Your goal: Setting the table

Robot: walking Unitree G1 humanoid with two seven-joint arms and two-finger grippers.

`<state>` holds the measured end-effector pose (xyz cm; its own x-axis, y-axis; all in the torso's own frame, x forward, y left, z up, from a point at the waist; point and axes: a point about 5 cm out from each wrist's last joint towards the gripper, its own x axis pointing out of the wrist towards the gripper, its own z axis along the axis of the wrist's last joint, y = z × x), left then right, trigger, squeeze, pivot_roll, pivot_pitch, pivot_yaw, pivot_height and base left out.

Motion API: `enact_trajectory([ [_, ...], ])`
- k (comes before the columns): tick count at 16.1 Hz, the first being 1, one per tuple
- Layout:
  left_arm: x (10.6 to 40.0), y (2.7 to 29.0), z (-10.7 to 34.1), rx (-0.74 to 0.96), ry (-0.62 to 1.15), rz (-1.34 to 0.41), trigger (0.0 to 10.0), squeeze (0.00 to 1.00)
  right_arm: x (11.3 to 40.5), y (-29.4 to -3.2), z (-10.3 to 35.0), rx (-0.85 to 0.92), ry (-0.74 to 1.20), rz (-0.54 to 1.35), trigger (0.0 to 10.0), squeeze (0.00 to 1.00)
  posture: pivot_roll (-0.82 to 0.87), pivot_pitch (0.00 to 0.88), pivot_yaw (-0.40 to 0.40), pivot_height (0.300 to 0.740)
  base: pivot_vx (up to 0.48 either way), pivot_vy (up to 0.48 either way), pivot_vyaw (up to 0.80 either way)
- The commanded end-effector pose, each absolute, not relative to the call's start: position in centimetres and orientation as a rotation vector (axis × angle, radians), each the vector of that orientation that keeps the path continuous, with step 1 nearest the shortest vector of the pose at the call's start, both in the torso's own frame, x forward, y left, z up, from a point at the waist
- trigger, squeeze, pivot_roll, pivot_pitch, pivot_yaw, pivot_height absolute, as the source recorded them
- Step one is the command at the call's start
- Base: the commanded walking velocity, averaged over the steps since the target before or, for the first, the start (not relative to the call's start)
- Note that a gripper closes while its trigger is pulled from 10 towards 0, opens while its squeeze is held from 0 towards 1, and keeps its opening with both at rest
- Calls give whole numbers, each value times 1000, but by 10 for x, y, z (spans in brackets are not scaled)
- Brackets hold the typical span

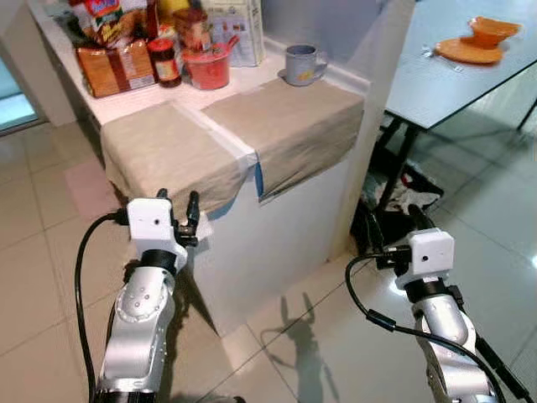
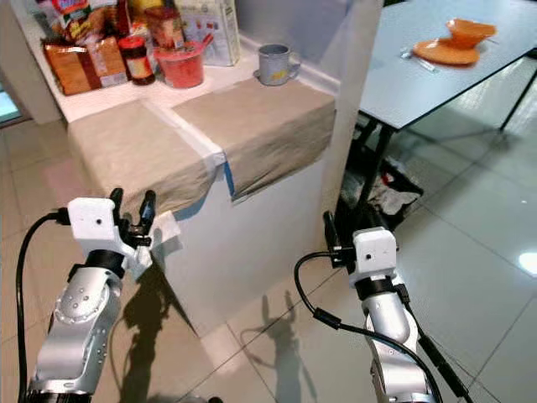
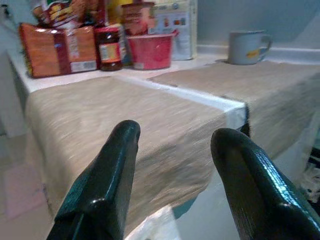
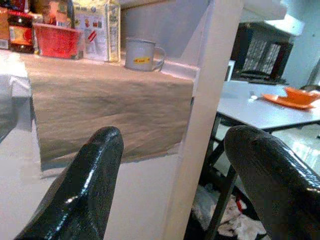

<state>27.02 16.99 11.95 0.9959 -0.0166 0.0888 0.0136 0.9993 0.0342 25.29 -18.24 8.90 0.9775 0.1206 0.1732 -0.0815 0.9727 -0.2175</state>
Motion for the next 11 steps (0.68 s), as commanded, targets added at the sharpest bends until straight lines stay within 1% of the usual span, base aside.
enact_trajectory([
  [1,271,168,126,48,-109,-30,10000,0,255,-181,93,-218,-201,108,10000,0,-134,0,81,740,480,0,0],
  [4,272,168,128,52,-118,-31,10000,0,258,-183,105,-220,-244,90,10000,0,-139,0,82,740,480,0,0],
  [9,274,167,129,35,-126,-18,10000,0,258,-181,106,-223,-247,95,10000,0,-139,0,80,740,464,0,0],
  [11,274,167,129,34,-125,-10,10000,0,258,-181,105,-225,-244,98,10000,0,-137,0,78,740,375,296,0],
])
